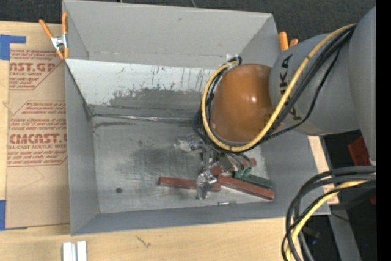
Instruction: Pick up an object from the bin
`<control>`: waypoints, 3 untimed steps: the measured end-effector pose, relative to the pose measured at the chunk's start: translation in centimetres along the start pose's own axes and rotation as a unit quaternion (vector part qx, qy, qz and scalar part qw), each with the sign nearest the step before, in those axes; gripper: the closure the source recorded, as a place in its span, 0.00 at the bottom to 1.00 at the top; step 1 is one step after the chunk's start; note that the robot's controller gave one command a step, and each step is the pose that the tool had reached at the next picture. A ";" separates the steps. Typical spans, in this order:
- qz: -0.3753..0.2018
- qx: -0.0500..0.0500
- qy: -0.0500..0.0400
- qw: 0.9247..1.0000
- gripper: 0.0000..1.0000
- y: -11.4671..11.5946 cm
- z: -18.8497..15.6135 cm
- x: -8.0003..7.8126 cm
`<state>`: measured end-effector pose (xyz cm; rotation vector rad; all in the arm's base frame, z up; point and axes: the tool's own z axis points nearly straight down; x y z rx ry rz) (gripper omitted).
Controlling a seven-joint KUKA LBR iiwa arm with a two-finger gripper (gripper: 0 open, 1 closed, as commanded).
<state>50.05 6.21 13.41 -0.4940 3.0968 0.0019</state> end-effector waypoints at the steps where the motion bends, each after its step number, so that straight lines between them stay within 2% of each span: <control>1: 0.033 -0.001 0.010 0.999 1.00 -1.7 6.2 -0.5; 2: 0.033 -0.001 0.009 0.999 1.00 -1.7 6.2 -0.5; 3: 0.036 0.001 0.000 0.999 1.00 -2.2 -11.0 1.4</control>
Offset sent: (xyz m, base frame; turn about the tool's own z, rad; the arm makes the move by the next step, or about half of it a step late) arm 0.0000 0.0000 0.0000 0.0000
